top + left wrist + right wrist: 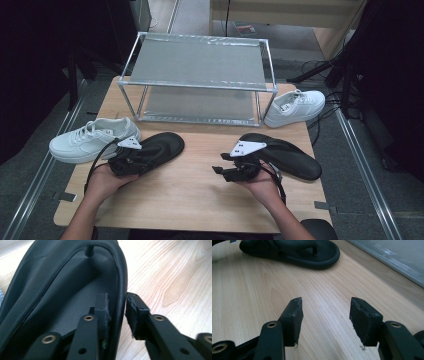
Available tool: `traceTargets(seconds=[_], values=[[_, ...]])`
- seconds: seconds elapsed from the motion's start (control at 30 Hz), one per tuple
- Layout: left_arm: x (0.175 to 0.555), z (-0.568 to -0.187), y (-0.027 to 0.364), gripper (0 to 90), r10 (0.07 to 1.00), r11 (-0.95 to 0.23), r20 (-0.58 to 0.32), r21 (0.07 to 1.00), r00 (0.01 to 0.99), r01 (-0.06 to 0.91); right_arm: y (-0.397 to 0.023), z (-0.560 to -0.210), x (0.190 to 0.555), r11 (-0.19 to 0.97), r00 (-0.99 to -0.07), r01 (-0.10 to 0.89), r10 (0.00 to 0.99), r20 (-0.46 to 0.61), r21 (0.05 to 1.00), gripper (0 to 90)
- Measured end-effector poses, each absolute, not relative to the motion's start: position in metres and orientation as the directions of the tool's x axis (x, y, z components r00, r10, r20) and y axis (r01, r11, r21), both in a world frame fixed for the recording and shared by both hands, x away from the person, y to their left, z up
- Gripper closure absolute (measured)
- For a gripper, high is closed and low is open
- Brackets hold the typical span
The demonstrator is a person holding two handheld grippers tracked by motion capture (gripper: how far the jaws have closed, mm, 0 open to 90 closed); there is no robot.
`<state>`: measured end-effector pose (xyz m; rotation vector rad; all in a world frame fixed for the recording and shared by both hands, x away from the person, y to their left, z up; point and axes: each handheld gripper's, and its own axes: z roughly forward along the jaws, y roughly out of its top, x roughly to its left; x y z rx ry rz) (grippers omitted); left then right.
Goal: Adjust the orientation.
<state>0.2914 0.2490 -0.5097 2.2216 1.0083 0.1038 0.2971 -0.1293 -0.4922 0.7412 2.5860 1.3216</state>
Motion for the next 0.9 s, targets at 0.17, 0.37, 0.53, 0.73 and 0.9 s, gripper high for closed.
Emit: traceTargets(seconds=[0.17,0.37,0.53,0.73,0.9], values=[[0.292,-0.509,0.25,77.7,0.688,-0.467,-0.197,0.616,0.698,0.634,-0.129,-0.493,0.298,0.491,-0.868,0.363,0.487,0.096,0.792,45.4],[0.291,-0.507,0.248,79.7,0.687,-0.491,-0.165,0.612,0.708,0.62,-0.129,-0.493,0.298,0.489,-0.867,0.368,0.487,0.102,0.79,45.4],[0.289,-0.502,0.246,81.5,0.686,-0.5,-0.143,0.62,0.714,0.604,-0.129,-0.493,0.298,0.486,-0.867,0.371,0.486,0.109,0.791,45.6],[0.286,-0.49,0.243,82.3,0.696,-0.486,-0.135,0.633,0.705,0.602,-0.13,-0.493,0.298,0.482,-0.866,0.376,0.487,0.115,0.792,45.8],[0.284,-0.482,0.24,82.3,0.699,-0.479,-0.135,0.64,0.702,0.6,-0.13,-0.493,0.298,0.48,-0.865,0.378,0.487,0.118,0.792,45.8]])
